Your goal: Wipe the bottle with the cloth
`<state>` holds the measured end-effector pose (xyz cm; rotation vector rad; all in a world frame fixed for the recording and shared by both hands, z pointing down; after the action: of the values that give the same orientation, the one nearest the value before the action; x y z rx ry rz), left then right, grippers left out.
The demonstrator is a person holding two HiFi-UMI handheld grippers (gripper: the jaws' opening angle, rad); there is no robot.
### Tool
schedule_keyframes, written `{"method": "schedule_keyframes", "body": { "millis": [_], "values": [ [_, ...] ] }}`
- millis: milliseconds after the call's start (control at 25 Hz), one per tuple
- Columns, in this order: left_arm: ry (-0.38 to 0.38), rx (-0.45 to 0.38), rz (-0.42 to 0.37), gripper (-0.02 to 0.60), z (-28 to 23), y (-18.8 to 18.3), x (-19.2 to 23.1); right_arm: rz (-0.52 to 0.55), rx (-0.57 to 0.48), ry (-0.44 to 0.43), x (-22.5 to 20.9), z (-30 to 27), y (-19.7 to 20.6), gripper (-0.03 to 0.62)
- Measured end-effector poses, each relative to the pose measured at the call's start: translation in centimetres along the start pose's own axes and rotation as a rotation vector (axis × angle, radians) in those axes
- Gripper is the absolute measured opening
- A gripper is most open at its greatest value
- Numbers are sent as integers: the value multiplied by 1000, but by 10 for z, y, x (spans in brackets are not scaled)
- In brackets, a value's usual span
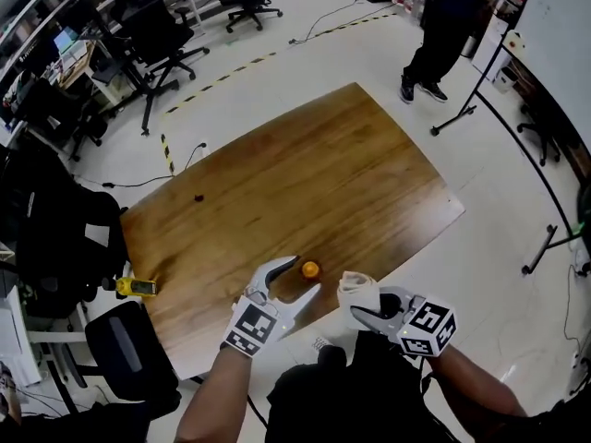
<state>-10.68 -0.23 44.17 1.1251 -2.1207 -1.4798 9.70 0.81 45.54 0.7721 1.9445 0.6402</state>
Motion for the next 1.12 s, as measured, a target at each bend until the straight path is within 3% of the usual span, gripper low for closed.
{"method": "schedule_keyframes", "body": {
  "millis": [200,320,440,520,600,720,880,1120],
  "values": [
    [29,25,33,234,-13,13,8,-102,-64,-23,-5,-27,11,85],
    [72,5,57,177,-14,16,11,-299,-166,-87,-7,-43,16,84],
    [74,-7,61,164,-16,14,11,-555,-368,-200,-17,-44,17,84],
    [58,-8,61,164,-17,14,8,-655,-485,-263,-21,-46,18,84],
    [39,-5,68,161,-17,15,3,-659,-538,-285,-19,-53,19,84],
    [47,-5,78,161,-19,12,-1,-625,-550,-225,-23,-61,24,84],
    [52,0,90,161,-18,11,2,-594,-519,-162,-38,-74,27,84],
    [55,9,143,163,-19,10,-1,-540,-466,-149,-46,-74,29,84]
  ]
}}
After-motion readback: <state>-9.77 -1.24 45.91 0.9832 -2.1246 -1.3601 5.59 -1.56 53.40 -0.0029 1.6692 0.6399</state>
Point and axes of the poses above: the fingertips, and each gripper's own axes: z backward along the fingers, x to its left, y out of its underside, the point moved 8 cm from there along z, backward along the fingers, and after that the axes turned 11 degrees about -z, right-handed, at the moved point
